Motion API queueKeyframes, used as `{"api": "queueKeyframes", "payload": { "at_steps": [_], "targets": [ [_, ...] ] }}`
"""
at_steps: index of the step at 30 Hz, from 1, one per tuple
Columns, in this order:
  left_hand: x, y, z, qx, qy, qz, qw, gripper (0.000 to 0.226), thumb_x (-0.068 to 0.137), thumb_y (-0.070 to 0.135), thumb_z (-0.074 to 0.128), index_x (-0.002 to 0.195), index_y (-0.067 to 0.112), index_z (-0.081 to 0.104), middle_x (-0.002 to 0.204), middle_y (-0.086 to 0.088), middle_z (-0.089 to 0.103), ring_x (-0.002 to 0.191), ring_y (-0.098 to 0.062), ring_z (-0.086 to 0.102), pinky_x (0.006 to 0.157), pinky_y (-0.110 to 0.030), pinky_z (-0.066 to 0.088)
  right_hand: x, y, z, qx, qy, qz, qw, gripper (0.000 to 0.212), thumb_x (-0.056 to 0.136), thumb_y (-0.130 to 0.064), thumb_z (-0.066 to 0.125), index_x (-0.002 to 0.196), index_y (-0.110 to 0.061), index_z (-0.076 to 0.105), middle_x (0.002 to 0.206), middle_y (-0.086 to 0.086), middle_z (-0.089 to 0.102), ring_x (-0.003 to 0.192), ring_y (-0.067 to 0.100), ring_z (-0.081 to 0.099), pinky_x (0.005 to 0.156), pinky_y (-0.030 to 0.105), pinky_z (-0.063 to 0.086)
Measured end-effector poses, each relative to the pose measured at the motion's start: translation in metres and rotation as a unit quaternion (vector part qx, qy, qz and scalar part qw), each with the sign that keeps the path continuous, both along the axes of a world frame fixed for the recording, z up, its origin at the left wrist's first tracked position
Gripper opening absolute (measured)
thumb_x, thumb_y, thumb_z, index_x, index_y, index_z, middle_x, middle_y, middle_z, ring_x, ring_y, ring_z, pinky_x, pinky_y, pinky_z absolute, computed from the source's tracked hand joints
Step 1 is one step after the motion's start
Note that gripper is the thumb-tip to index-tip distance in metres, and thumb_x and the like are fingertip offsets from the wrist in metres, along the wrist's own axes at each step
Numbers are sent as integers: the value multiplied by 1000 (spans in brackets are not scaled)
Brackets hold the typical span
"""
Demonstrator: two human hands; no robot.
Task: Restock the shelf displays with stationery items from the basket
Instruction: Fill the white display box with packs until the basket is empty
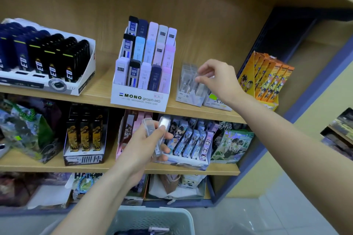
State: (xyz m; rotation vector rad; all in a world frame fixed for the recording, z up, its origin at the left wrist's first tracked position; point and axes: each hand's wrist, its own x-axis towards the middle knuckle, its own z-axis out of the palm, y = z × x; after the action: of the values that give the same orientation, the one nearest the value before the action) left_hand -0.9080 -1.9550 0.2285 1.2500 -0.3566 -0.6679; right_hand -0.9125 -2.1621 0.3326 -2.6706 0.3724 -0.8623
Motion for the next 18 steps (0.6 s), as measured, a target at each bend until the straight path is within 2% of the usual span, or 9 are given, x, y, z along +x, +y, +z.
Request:
{"api": "queueKeyframes", "payload": {
  "at_steps": [2,4,7,9,11,13,15,18],
  "targets": [
    [3,2,-1,0,-16,2,1000,15,99,22,47,104,9,51,82,-3,62,49,-10,52,45,-22,46,3,-1,-5,-42,18,-15,999,12,81,-20,73,88,-20,63,97,-1,55,71,4,51,63,13,37],
    [4,3,-1,-1,-21,1,1000,15,99,22,46,104,9,51,83,-4,60,49,-9,51,45,-21,45,2,0,-10,-58,19,-25,998,16,84,-19,71,98,-17,63,101,-2,49,70,4,47,70,16,37],
    [5,3,-1,-11,-20,0,1000,12,99,20,46,104,12,54,85,-4,56,51,-7,50,48,-20,43,-8,15,-16,-50,-28,-24,998,16,92,-18,61,107,-13,57,96,-6,45,72,5,45,68,8,36],
    [6,2,-3,-11,-26,-2,1000,13,99,20,47,105,12,56,83,-2,54,54,-6,51,52,-21,43,-20,34,-21,0,-36,12,999,7,96,-19,53,100,-16,57,87,-11,49,69,-1,48,66,6,38],
    [6,2,-3,-14,-40,-4,999,14,99,20,47,104,12,57,78,1,52,55,-6,50,52,-21,42,-35,58,-31,68,47,63,995,8,97,-26,50,96,-21,56,86,-12,56,70,-3,53,65,8,42],
    [4,1,-2,-15,-54,-10,998,16,99,21,45,102,13,59,75,3,51,56,-6,50,52,-21,43,-47,74,-44,161,124,106,973,7,94,-27,55,97,-22,58,90,-6,62,74,6,62,67,17,52],
    [1,0,-3,-15,-52,-22,998,21,99,20,44,103,9,61,75,1,53,56,-5,52,52,-20,47,-52,80,-55,230,127,121,957,8,90,-20,63,98,-19,60,90,2,64,73,13,66,67,25,57],
    [-2,0,-3,-11,-30,-44,999,31,100,22,41,112,0,60,91,-14,59,61,-7,59,57,-19,53,-56,78,-55,318,121,124,932,10,88,-9,65,94,-16,60,81,2,64,65,7,66,65,21,56]
  ]
}}
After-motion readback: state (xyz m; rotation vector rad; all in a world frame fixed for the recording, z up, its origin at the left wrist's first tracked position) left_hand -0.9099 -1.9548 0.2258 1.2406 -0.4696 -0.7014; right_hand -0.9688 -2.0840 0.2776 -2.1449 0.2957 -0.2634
